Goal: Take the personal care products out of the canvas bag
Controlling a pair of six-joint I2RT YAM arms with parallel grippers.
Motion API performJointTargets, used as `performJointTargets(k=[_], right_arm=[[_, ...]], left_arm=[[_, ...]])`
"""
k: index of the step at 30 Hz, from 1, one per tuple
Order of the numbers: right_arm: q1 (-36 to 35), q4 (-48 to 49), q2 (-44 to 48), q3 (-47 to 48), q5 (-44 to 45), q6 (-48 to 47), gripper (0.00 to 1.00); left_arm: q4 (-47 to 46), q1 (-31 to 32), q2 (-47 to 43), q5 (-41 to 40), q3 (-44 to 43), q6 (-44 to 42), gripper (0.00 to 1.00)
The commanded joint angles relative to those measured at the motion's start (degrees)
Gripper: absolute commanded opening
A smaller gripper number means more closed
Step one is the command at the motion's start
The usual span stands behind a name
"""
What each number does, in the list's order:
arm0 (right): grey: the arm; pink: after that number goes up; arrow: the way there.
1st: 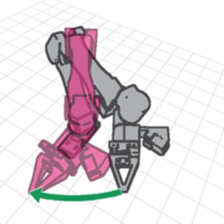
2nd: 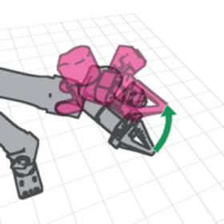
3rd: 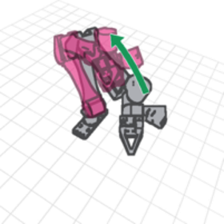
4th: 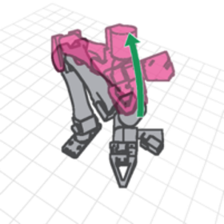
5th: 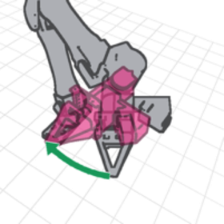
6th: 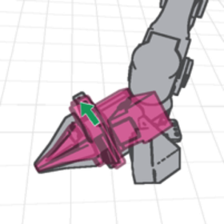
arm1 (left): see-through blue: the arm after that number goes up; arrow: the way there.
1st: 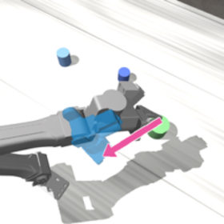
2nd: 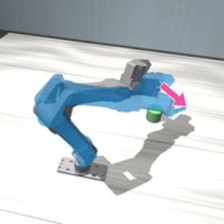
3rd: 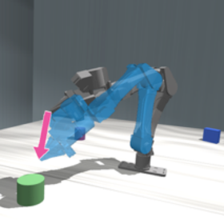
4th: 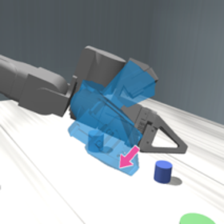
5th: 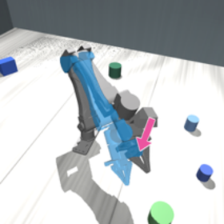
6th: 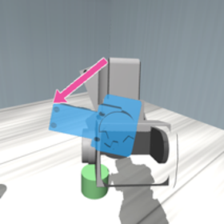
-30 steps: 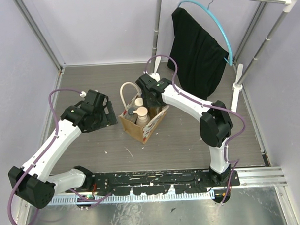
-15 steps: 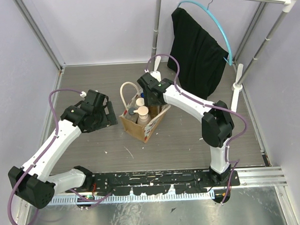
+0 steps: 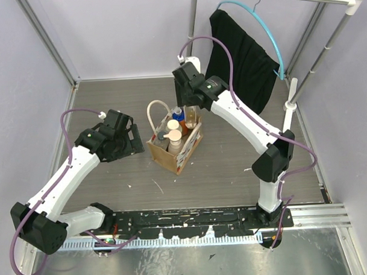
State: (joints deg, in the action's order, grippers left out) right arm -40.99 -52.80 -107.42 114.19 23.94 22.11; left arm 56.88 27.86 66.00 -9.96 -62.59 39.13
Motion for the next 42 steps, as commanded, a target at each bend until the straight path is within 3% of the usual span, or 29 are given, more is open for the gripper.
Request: performJointTargets(k=[1, 7, 12, 18, 27, 34, 42], right_arm=[[0.29, 6.21, 7.72, 8.40, 6.13, -3.86, 0.26], [0.45, 5.43, 10.88, 11.61, 11.25, -6.26, 0.26], [1.80, 7.74, 15.81, 6.85, 15.26, -7.76, 0.25], [8.50, 19.33, 24.97, -14.55, 12.23, -6.91, 0.26], [12.56, 42.42, 35.34, -46.34, 13.47, -7.21, 0.23], [13.54, 51.58, 36.44, -58.21, 13.79, -5.50, 0.22], [13.81, 55.65, 37.89, -65.24, 14.22, -1.48, 0.23]], left_arm=[[0.24, -0.13, -0.21, -0.32, -1.42, -0.16, 0.98], [0.42, -0.12, -0.59, -0.72, -1.01, 0.05, 0.98], [0.40, -0.12, -0.69, -0.62, -0.48, 0.22, 0.98], [-0.17, -0.10, -0.91, 0.03, 0.29, 0.62, 0.98], [-0.08, -0.17, -1.22, 0.12, 0.70, 0.59, 0.98], [-0.45, -0.09, -1.30, 0.94, 1.45, 0.77, 0.98], [-0.08, -0.15, -2.21, 0.77, 2.10, 0.99, 0.98]])
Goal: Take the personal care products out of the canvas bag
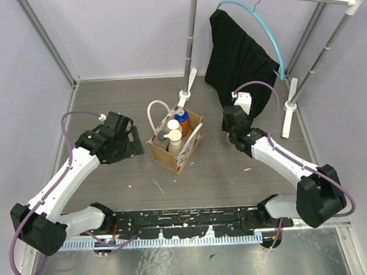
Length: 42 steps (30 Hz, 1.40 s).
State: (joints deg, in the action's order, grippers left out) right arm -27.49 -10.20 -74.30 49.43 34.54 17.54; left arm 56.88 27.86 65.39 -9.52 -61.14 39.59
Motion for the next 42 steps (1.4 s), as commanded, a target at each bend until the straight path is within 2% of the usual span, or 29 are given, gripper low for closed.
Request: performJointTargets(k=[1, 3, 4, 9, 10, 12, 14, 16, 19, 22, 24, 28, 31, 35, 39, 42], right_arm=[[0.28, 13.24, 5.10, -1.24, 3.52, 3.41, 0.25], [0.30, 13.23, 5.79, -2.41, 3.24, 3.76, 0.36], [0.32, 13.09, 6.09, -2.75, 3.10, 3.79, 0.38], [0.33, 11.08, 6.27, -3.86, 2.00, 4.07, 0.40], [0.32, 10.74, 6.35, -4.16, 1.49, 4.13, 0.43], [0.33, 9.89, 6.53, -4.70, 0.80, 4.40, 0.62], [0.32, 9.34, 7.05, -5.26, 0.99, 4.76, 0.85], [0.33, 8.50, 7.79, -5.51, 1.05, 4.83, 0.99], [-0.89, 4.64, 9.94, -3.40, 2.58, 4.56, 1.00], [-7.12, 1.27, 12.63, 1.85, 6.65, 0.67, 1.00], [-11.30, -0.40, 11.22, 7.76, 5.59, -1.47, 0.98], [-12.56, -8.88, 0.19, 22.11, -7.02, 0.14, 0.93], [-12.63, -11.58, -6.92, 29.58, -15.34, 2.25, 0.91], [-12.69, -15.33, -16.26, 38.13, -18.76, 2.94, 0.88], [-12.69, -18.04, -22.87, 43.85, -24.72, 3.66, 0.87], [-12.69, -19.90, -26.83, 47.02, -25.83, 4.24, 0.87]], left_arm=[[0.01, -0.11, -1.68, 0.30, 0.72, 0.57, 0.98], [0.05, -0.15, -1.94, 0.19, 0.92, 0.57, 0.98], [0.02, -0.12, -2.05, 0.18, 0.94, 0.64, 0.98], [-0.23, -0.11, -1.91, 0.76, 1.03, 0.96, 0.98], [-0.20, -0.12, -1.94, 0.88, 1.03, 1.12, 0.98], [-0.22, -0.08, -2.09, 0.98, 1.18, 1.18, 0.99], [-0.14, -0.10, -2.48, 0.94, 1.35, 1.23, 0.99], [-0.08, -0.14, -2.82, 0.86, 1.51, 1.28, 0.98], [0.29, -0.15, -3.30, 0.14, 1.17, 1.43, 0.98], [0.53, -0.14, -3.64, 0.11, 0.86, 1.45, 0.98], [0.39, -0.17, -3.97, -0.20, 0.98, 1.56, 0.98], [0.08, -0.15, -3.70, -0.20, 0.84, 1.81, 0.99], [1.12, -0.17, -3.75, -1.60, -0.37, 1.72, 0.99], [1.10, -0.17, -4.01, -3.62, -3.17, 0.51, 0.98], [-1.66, -0.07, -2.26, -3.33, -5.79, -1.93, 0.98], [-1.24, -0.17, 0.70, -5.06, -9.46, -3.24, 0.98]])
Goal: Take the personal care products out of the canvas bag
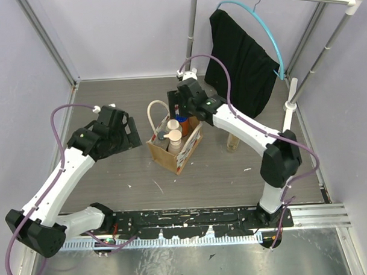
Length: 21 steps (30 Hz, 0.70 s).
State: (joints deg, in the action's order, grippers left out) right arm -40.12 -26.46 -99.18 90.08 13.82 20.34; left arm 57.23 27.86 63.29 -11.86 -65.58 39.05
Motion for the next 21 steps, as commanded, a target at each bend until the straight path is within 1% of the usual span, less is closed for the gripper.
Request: performJointTargets(k=[1, 6, 11, 14, 16, 21], right_arm=[[-0.05, -4.41, -3.06, 7.14, -5.19, 1.59, 0.87], [-0.05, -5.55, -6.20, 8.00, -3.22, 2.51, 0.84], [-0.08, -5.75, -9.34, 8.51, -3.35, 3.60, 0.77], [0.01, -6.25, -10.91, 8.99, -2.02, 4.36, 0.76], [-0.02, -7.23, -12.08, 9.65, 0.47, 4.70, 0.77], [0.70, -9.95, -15.21, 11.84, 3.04, 5.63, 0.78]], left_arm=[[-1.24, -0.17, 3.64, -2.95, -6.28, -3.20, 0.98], [-3.06, -0.17, 5.80, -0.95, -9.49, -4.75, 0.98], [-4.62, -0.15, 7.53, 2.42, -10.47, -4.47, 0.98], [-6.26, -0.17, 8.43, 4.99, -10.41, -4.42, 0.98], [-7.41, -0.09, 8.96, 6.44, -10.14, -4.46, 0.98], [-7.88, -0.06, 11.21, 7.71, -10.27, -4.42, 0.98]])
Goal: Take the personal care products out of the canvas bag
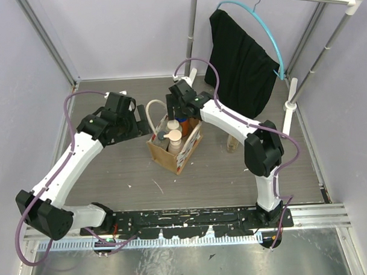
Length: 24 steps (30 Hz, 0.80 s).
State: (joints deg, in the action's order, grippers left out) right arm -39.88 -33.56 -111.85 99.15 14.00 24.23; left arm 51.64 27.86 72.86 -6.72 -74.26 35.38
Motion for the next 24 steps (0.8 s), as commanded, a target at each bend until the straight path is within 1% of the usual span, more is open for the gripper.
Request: performJointTargets(k=[1, 4, 5, 6, 7, 9, 11, 13, 17, 18, 19, 20, 21, 22, 24], right_arm=[[0.59, -3.48, -3.21, 3.22, 2.80, 1.77, 0.78], [0.74, -5.59, -4.66, 3.68, 4.17, 2.20, 0.77], [0.86, -5.12, -4.55, 3.03, 3.71, 2.22, 0.72], [0.92, -4.59, -4.35, 2.45, 3.44, 2.39, 0.65], [0.97, -4.20, -3.80, 1.92, 3.77, 2.66, 0.56], [0.98, -2.93, -2.26, 0.66, 4.52, 3.00, 0.41], [0.98, -1.89, -0.56, -0.26, 5.42, 3.00, 0.32], [1.02, -1.29, 0.97, -0.63, 5.94, 2.78, 0.30], [1.02, -0.99, 3.24, -1.03, 5.78, 2.27, 0.29], [0.99, -1.03, 3.63, -1.06, 5.73, 2.08, 0.29], [0.96, -1.07, 3.99, -1.06, 5.65, 1.80, 0.28], [0.96, -1.02, 4.54, -1.19, 5.61, 1.78, 0.26], [0.94, -0.92, 5.11, -1.30, 5.62, 1.67, 0.23], [0.88, -0.87, 5.80, -1.45, 5.61, 1.51, 0.23], [0.94, -0.73, 7.45, -1.51, 5.62, 1.13, 0.22]], left_arm=[[-2.45, -0.08, 1.75, 2.75, -1.56, -0.63, 0.98], [-3.30, -0.08, 1.98, 4.04, -2.03, -0.39, 0.98], [-3.97, -0.08, 2.18, 4.41, -2.23, -0.39, 0.98], [-4.07, -0.04, 2.32, 4.70, -2.47, -0.37, 0.98], [-4.15, 0.02, 2.74, 4.96, -2.72, -0.39, 0.98], [-5.76, 0.38, 3.89, 5.01, -3.71, -0.79, 0.98], [-6.51, 0.72, 5.37, 4.27, -4.41, -1.42, 0.98], [-7.61, 0.88, 6.94, 2.33, -4.82, -2.25, 0.98], [-10.84, 0.88, 10.86, -1.13, -4.82, -4.22, 0.98], [-10.97, 0.91, 12.14, -2.42, -5.05, -4.22, 0.99], [-11.18, 0.89, 13.35, -3.77, -5.22, -4.21, 0.97], [-12.06, 0.88, 14.46, -4.50, -5.23, -4.51, 0.91], [-12.40, 0.88, 15.76, -4.84, -5.57, -4.69, 0.81], [-12.29, 0.91, 16.82, -4.95, -6.08, -4.70, 0.73], [-11.69, 0.88, 18.65, -4.32, -7.35, -4.52, 0.41]])
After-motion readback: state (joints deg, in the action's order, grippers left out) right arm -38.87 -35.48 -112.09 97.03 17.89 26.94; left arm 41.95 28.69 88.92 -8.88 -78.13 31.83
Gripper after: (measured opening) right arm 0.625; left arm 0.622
